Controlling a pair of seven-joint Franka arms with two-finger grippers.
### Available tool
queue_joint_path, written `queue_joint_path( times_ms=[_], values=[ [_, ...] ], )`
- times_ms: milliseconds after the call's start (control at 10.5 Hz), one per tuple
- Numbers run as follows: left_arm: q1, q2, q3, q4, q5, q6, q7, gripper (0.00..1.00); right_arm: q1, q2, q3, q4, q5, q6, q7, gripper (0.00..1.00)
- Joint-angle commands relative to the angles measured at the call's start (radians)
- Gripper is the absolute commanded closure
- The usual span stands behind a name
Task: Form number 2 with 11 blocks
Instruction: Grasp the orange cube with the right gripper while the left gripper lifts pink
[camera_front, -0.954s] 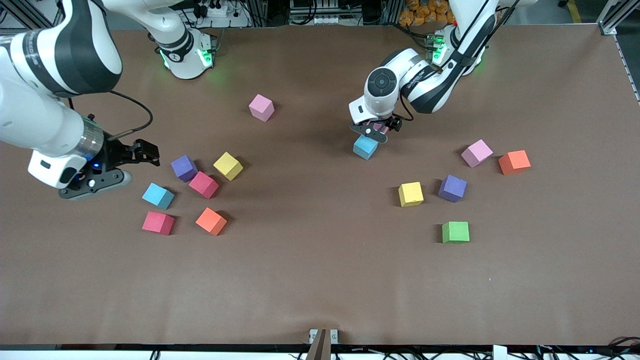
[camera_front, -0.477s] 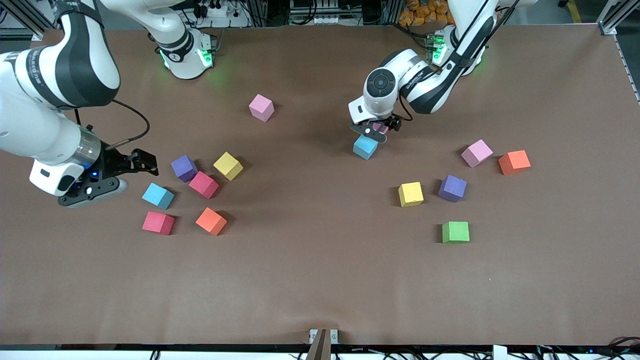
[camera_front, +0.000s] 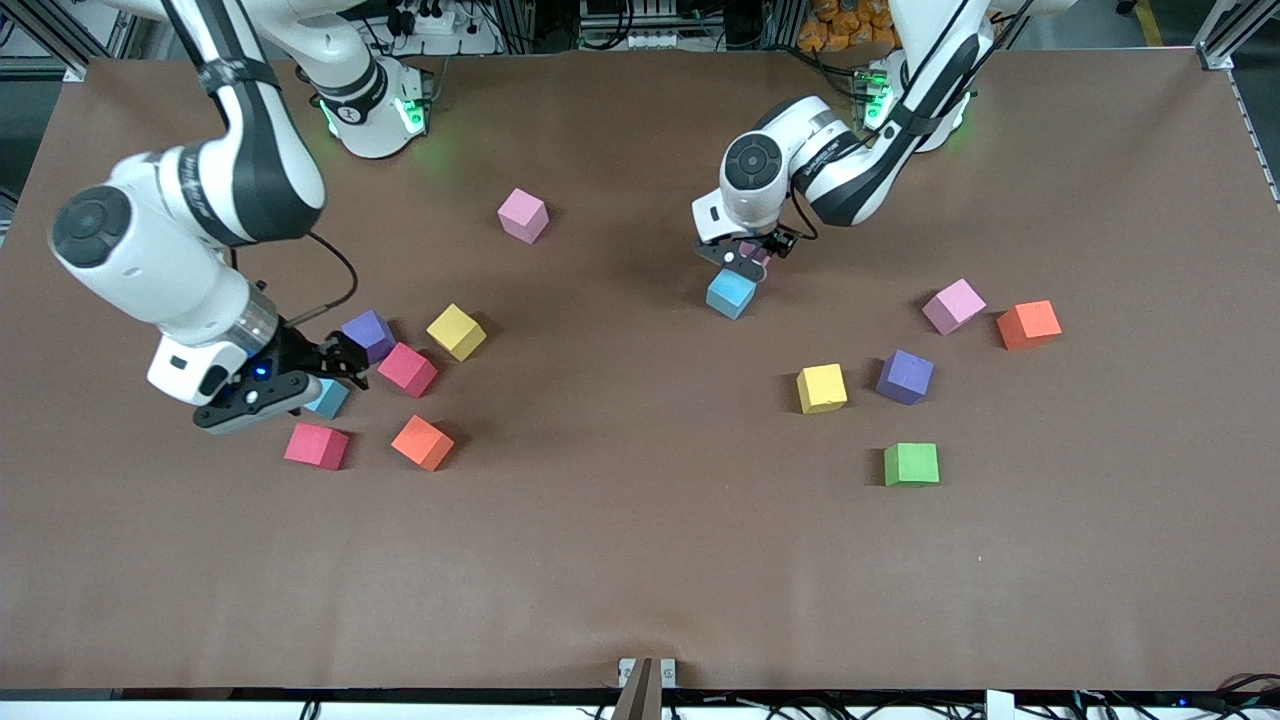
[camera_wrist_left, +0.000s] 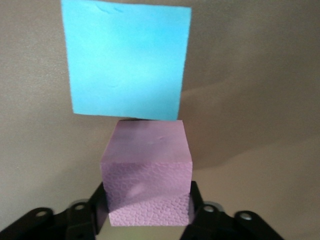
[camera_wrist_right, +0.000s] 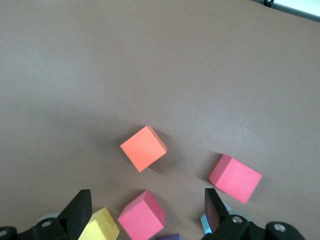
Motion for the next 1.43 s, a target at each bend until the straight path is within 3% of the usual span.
queue_joint_path(
  times_ms=[0, 382, 763, 1145, 1335],
  values=[
    [-0.008, -0.008, 0.003, -0.003, 0.031, 0.009, -0.087, 0.47, 0.007, 0.082, -0.002, -0.005, 0.009, 0.093, -0.053, 0.00],
    [-0.048, -0.028, -0.041, 0.029, -0.003, -0.001, -0.399, 0.48, 0.028, 0.145, -0.002, -0.046, 0.003, 0.159, -0.120, 0.00],
    [-0.160, -0.004, -0.052, 0.104, -0.190, 0.001, -0.531, 0.47, 0.078, 0.260, -0.002, -0.051, 0.005, 0.275, -0.205, 0.00],
    [-0.287, 0.102, -0.035, 0.220, -0.264, 0.004, -0.577, 0.47, 0.110, 0.257, 0.004, -0.092, 0.008, 0.275, -0.240, 0.00],
    [-0.368, 0.147, 0.037, 0.256, -0.259, 0.013, -0.603, 0.47, 0.107, 0.248, 0.006, -0.127, 0.008, 0.278, -0.292, 0.00]
  ],
)
